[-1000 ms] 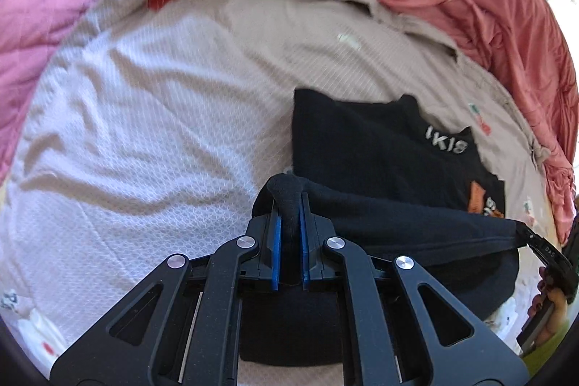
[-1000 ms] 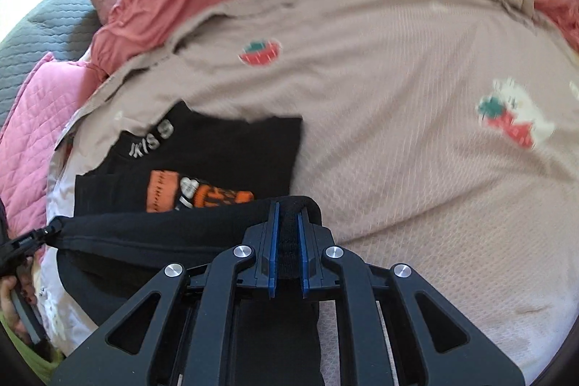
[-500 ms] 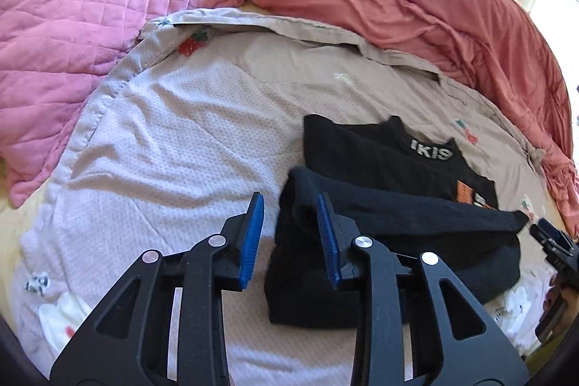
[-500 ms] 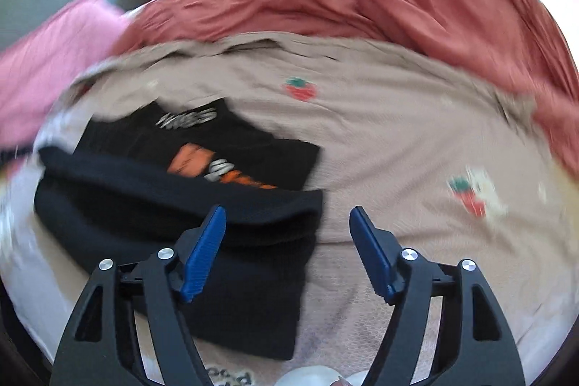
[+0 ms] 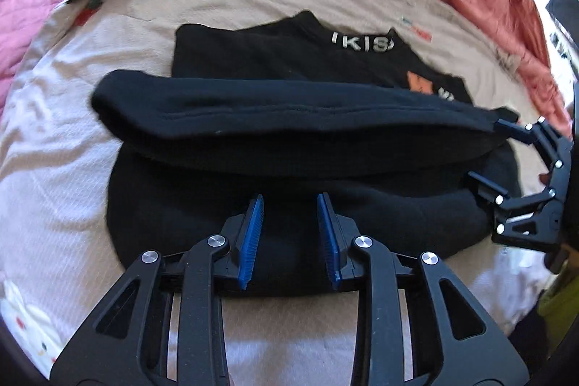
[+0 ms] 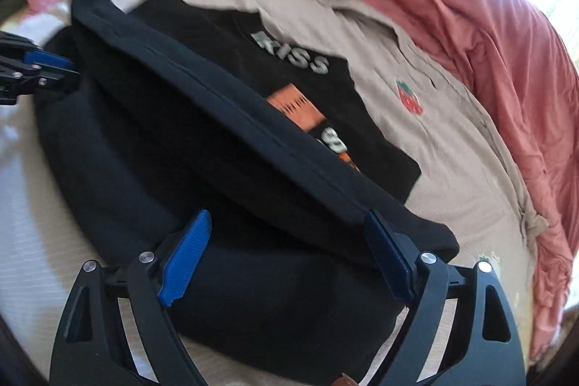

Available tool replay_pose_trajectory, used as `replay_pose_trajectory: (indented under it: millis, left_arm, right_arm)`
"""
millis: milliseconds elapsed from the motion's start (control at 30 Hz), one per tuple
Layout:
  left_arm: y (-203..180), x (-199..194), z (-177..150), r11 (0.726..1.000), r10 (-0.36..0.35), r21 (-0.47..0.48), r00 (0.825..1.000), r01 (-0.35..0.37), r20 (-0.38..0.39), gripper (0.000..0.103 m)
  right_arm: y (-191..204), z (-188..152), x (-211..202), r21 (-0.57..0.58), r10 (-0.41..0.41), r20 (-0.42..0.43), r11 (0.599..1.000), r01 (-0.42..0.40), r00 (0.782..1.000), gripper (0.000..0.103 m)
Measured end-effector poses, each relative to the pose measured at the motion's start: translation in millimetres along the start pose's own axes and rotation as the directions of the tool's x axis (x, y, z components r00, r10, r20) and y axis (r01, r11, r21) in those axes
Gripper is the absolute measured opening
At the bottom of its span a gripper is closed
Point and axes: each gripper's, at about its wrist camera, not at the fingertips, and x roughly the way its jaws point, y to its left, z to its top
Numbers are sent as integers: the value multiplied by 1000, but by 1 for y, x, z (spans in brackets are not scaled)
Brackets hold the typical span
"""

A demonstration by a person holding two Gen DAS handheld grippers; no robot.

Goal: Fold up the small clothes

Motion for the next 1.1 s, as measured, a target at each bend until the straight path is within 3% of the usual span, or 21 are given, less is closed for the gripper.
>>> replay_pose_trajectory:
  millis: [200, 333, 467, 700, 800, 1000, 1100]
  left_arm:
    - [3, -2, 28, 999, 34, 13, 998, -35, 45, 26]
    - [16, -10, 60, 999, 41, -39, 993, -37, 108, 36]
    - [35, -19, 69, 995, 44, -98, 991, -32, 125, 36]
    - [84, -18, 48, 976, 80, -212, 991, -55, 109, 40]
    - [105, -9, 44, 962, 82, -268, 993, -57, 81, 40]
    - [111, 5, 62, 969, 60, -244, 993, -35, 98, 40]
    - [107, 14, 75, 974, 34, -228, 993, -7, 115, 44]
  right_arm:
    - [-35, 16, 5, 176, 12, 3, 984, -12, 1000, 86]
    - [-72, 33, 5, 312, -16, 34, 950, 4, 999, 86]
    - [-106, 32, 3, 452, -19, 50, 892, -6, 999, 87]
    - [-124, -11, 1, 551, 54, 70, 830, -83, 996, 87]
    - [-131, -27, 10, 583, 58, 42, 809, -72, 997, 87]
    - [-150, -34, 26, 674, 112, 84, 725, -139, 990, 87]
    - [-154, -28, 36, 680, 136, 94, 714, -163, 986, 84]
